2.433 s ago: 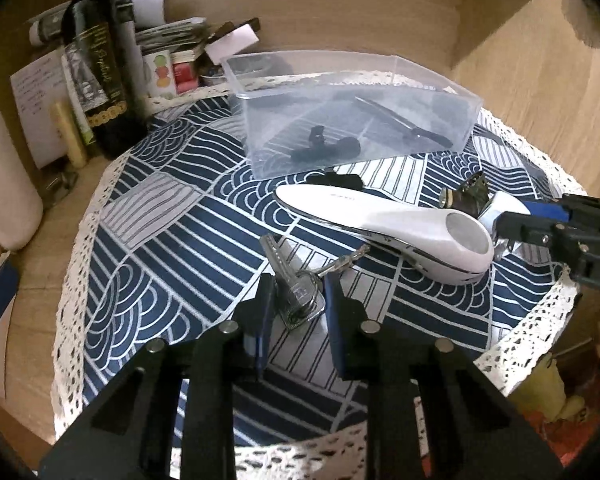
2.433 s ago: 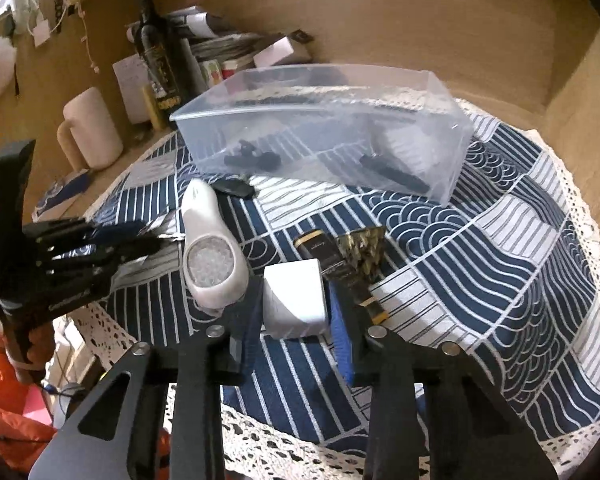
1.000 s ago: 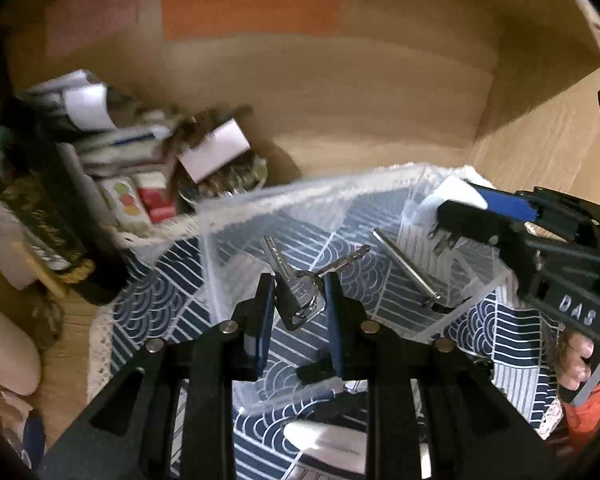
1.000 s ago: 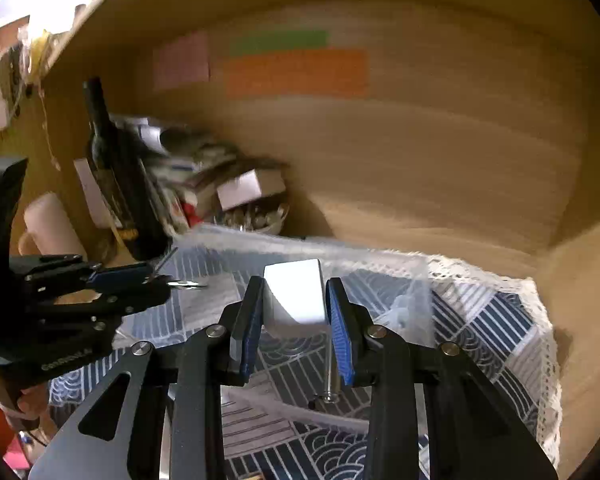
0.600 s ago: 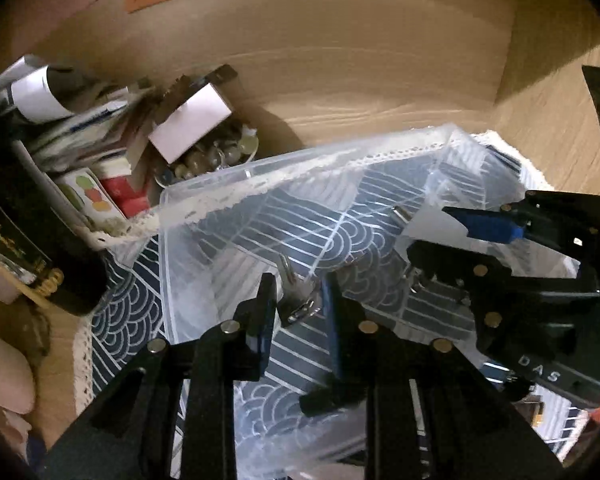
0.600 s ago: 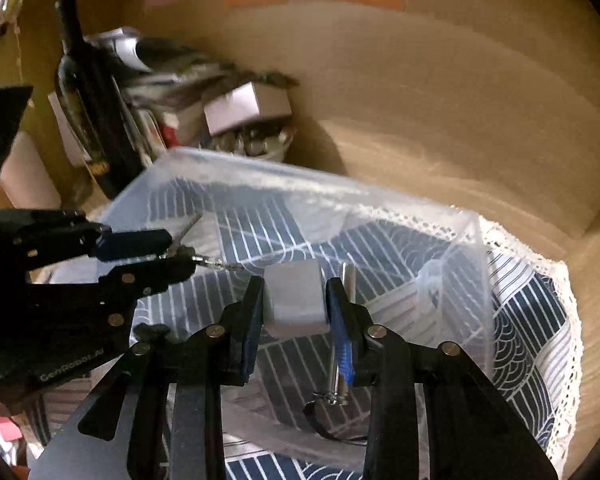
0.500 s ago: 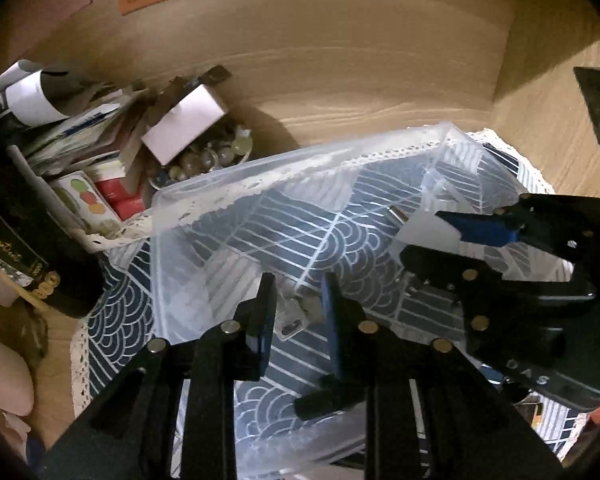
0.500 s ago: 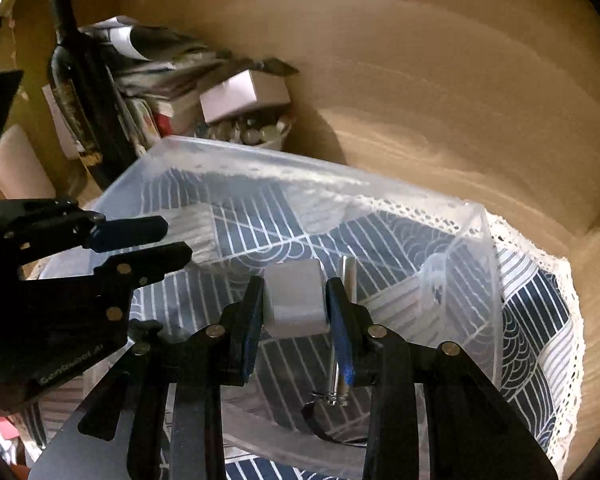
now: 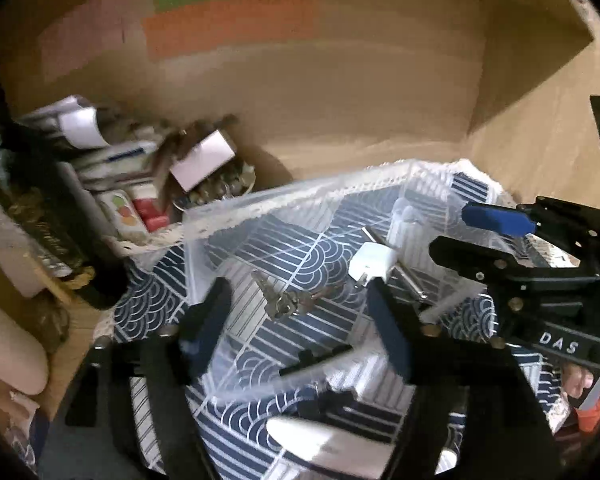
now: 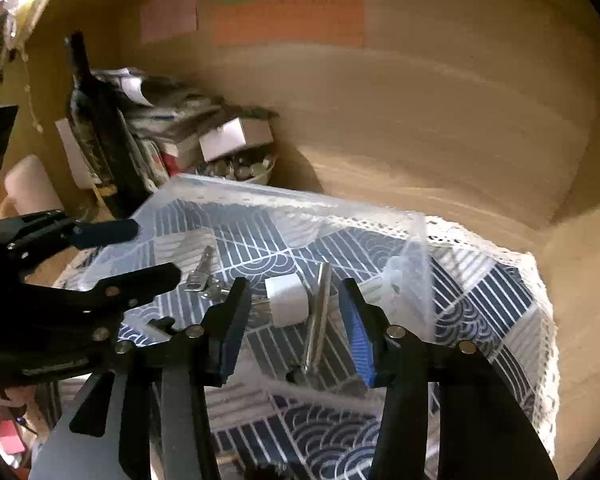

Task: Organize rigid objects
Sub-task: 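Lower the keys into the clear box with the left tool while the right tool drops the cube in, then grasp the white handheld device with the left tool while the right tool grasps the black cup-shaped piece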

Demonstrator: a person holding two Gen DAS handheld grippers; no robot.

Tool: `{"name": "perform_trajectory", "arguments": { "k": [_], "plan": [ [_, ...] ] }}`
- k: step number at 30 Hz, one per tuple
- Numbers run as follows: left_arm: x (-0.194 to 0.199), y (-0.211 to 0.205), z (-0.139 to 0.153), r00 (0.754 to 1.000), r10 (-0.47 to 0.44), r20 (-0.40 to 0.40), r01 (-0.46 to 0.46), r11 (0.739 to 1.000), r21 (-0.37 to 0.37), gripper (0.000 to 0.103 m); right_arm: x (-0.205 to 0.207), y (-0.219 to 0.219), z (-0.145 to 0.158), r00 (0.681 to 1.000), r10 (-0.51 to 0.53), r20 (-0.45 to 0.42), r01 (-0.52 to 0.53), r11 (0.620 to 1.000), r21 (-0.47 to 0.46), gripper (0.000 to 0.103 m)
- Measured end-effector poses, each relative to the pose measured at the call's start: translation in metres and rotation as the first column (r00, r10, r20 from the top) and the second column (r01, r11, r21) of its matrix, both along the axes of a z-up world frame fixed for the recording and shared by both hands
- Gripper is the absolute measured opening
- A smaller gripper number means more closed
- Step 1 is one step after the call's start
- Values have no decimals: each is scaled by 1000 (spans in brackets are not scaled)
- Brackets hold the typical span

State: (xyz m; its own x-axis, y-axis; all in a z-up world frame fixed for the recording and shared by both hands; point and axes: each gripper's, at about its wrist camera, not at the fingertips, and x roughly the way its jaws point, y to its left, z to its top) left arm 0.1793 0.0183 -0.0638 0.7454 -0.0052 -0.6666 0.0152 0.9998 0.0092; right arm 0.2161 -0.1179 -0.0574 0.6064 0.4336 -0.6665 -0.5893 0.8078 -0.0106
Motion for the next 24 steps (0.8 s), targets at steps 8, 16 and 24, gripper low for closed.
{"name": "perform_trajectory", "arguments": {
  "k": [8,16,24],
  "plan": [
    [-36,-18,-3,1000,-6,-19,5,997,-71,98,-31,-28,2,999,-40,4,39,996,77,51],
    [-46,-59,-46,993,-42,-111,37,998,-45,98,-52,-50,-24,997,-65,-48,68,996,61,51],
    [-77,-55,-71,992,-3,-127,4,1000,10,98,-64,-57,-56,991,-58,-119,61,998,21,51]
  ]
}}
